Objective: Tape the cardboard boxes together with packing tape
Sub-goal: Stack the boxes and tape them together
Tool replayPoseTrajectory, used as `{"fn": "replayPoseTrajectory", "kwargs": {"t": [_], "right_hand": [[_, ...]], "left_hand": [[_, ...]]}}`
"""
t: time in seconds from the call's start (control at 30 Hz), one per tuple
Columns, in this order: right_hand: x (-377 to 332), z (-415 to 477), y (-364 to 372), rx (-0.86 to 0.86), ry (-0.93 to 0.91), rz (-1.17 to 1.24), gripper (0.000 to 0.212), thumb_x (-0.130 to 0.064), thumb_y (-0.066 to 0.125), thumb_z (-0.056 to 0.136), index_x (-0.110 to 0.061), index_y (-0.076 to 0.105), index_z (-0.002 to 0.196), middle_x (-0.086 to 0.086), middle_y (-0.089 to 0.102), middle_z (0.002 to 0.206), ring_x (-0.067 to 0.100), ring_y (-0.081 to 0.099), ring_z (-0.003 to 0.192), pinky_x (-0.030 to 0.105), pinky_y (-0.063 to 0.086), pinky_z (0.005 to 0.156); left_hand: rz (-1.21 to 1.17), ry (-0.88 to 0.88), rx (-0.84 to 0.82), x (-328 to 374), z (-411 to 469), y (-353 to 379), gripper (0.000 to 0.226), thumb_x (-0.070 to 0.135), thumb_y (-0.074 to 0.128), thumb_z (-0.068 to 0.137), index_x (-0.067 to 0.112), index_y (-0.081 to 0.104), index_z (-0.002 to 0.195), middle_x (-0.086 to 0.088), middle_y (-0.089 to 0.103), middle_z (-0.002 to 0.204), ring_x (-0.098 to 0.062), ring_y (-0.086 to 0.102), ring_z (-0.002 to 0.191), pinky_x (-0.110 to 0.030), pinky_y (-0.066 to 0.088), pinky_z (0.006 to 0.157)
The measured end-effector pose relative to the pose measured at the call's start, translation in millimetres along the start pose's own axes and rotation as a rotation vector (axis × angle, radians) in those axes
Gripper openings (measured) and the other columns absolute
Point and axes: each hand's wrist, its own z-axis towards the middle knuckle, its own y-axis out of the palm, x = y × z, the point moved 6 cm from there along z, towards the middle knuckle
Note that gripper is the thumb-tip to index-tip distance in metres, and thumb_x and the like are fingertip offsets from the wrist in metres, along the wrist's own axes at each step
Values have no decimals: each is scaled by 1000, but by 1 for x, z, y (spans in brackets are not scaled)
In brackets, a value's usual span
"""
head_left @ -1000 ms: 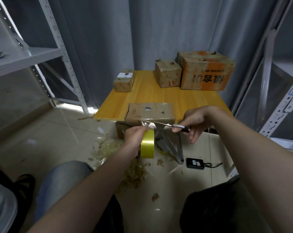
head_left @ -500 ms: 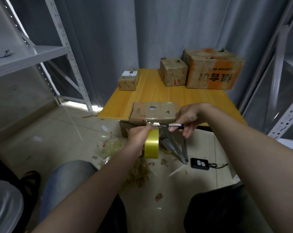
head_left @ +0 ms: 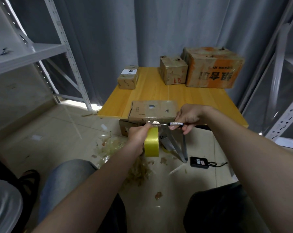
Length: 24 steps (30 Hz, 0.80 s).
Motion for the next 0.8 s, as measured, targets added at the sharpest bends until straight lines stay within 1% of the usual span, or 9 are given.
{"fn": "replayPoseTrajectory", "kwargs": {"t": [0.07, 0.13, 0.23, 0.3, 0.37, 0.47, 0.57, 0.7, 0.8], "right_hand": [[1, 1, 0, 10, -10, -6, 47, -16, 95, 67, 9, 75, 101, 11, 64, 69, 12, 61, 49, 26, 61, 57], [0, 1, 0, 16, -13, -14, 46, -15, 94, 70, 11, 74, 102, 12, 64, 69, 12, 61, 49, 27, 61, 56], [-2, -2, 3, -9, 18, -37, 41, -15, 93, 74, 9, 75, 103, 15, 64, 73, 15, 63, 51, 31, 63, 59], [-3, -4, 6, -34, 47, -67, 53, -19, 92, 76, 12, 71, 113, 15, 66, 74, 18, 67, 54, 34, 64, 63], [-5, -6, 9, -40, 59, -101, 58, -22, 91, 78, 14, 68, 118, 16, 68, 76, 21, 70, 59, 37, 66, 67], [-6, -8, 12, -20, 54, -99, 58, -22, 92, 76, 13, 69, 116, 20, 68, 83, 23, 72, 64, 40, 66, 72], [-5, -5, 14, -12, 41, -66, 54, -20, 92, 76, 13, 70, 113, 19, 67, 83, 23, 71, 65, 36, 65, 66], [0, -3, 20, -40, 33, 1, 52, -19, 92, 76, 12, 71, 111, 15, 63, 77, 17, 66, 56, 34, 65, 64], [3, -5, 21, -16, 46, -55, 49, -19, 93, 75, 11, 71, 107, 15, 64, 72, 19, 67, 55, 38, 65, 64]], "left_hand": [[-1, -3, 0, 1, 0, 0, 19, 28, 80, 89, 15, 69, 82, -6, 69, 80, -21, 67, 69, -28, 50, 57], [7, -7, -1, 1, -1, -1, 18, 28, 80, 88, 15, 69, 81, -5, 69, 78, -20, 67, 67, -27, 48, 55], [19, -7, 3, 1, 0, -1, 17, 29, 80, 88, 17, 70, 83, -6, 71, 82, -23, 69, 73, -30, 53, 63], [38, 6, 9, 1, 1, -1, 14, 30, 79, 88, 18, 73, 87, -5, 72, 84, -24, 70, 79, -33, 55, 71], [43, 18, 23, 1, 2, -2, 12, 28, 80, 87, 18, 74, 84, -4, 73, 82, -24, 70, 78, -34, 55, 74], [36, 6, 32, -1, 3, -3, 14, 26, 80, 87, 17, 70, 80, -4, 72, 81, -22, 70, 74, -32, 54, 68], [22, -17, 32, -4, 3, -5, 16, 27, 80, 88, 18, 67, 84, -6, 71, 87, -22, 69, 76, -29, 51, 61], [16, -51, 31, -7, 4, -7, 18, 30, 79, 88, 18, 66, 90, -9, 71, 93, -25, 70, 79, -31, 53, 63], [64, -39, 40, -12, 7, -6, 12, 28, 79, 88, 19, 71, 90, -6, 71, 90, -25, 69, 81, -33, 55, 68]]}}
